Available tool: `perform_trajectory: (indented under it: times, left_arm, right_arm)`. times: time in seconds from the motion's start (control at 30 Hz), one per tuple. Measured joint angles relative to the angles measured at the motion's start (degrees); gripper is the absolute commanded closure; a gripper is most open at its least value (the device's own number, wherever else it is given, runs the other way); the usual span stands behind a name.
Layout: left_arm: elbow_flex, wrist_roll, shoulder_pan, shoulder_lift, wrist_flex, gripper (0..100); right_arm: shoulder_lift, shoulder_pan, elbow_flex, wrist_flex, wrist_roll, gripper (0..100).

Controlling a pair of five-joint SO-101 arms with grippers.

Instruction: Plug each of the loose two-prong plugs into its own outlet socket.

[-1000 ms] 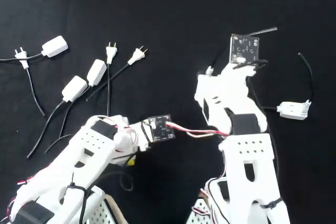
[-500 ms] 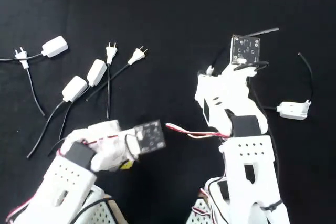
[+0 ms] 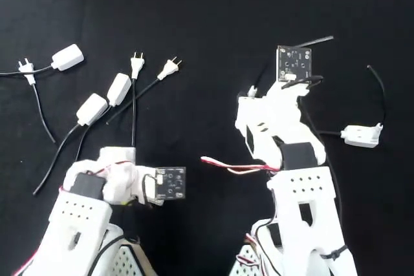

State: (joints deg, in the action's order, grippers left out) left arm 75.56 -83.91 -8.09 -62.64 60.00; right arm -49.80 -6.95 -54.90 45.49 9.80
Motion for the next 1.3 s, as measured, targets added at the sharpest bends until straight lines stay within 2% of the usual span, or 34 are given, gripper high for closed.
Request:
perform_trajectory:
  times: [0.17,0.33,0.57,0.63,0.77,0.97,1.13,1.3]
  left_arm:
    - [-4.75,0.00,-5.27,11.25,-1.23,71]
    - [-6.42,0.00,-9.32,20.92,-7.30,71]
    - [-8.26,0.00,-10.37,30.95,-12.13,72]
    - [-8.70,0.00,-10.46,32.62,-12.13,75]
    - [-8.62,0.00,-10.81,33.58,-11.87,93]
    - [-8.62,0.09,-11.87,33.49,-11.78,93]
    - [-10.81,3.43,-12.57,33.93,-11.52,93]
    - [-18.55,13.63,-13.27,34.02,-6.42,93]
  right_arm:
    - [0.00,0.97,0.00,0.00,0.00,98.7]
    - [-0.09,1.49,0.00,0.00,0.00,98.7]
    - [-0.09,1.76,0.00,0.00,0.00,98.7]
    - [-0.09,1.76,0.00,0.00,0.00,98.7]
    - [-0.09,1.76,0.00,0.00,0.00,98.7]
    - [-0.09,1.76,0.00,0.00,0.00,98.7]
    - [-0.09,1.76,0.00,0.00,0.00,98.7]
    - [-0.09,1.76,0.00,0.00,0.00,98.7]
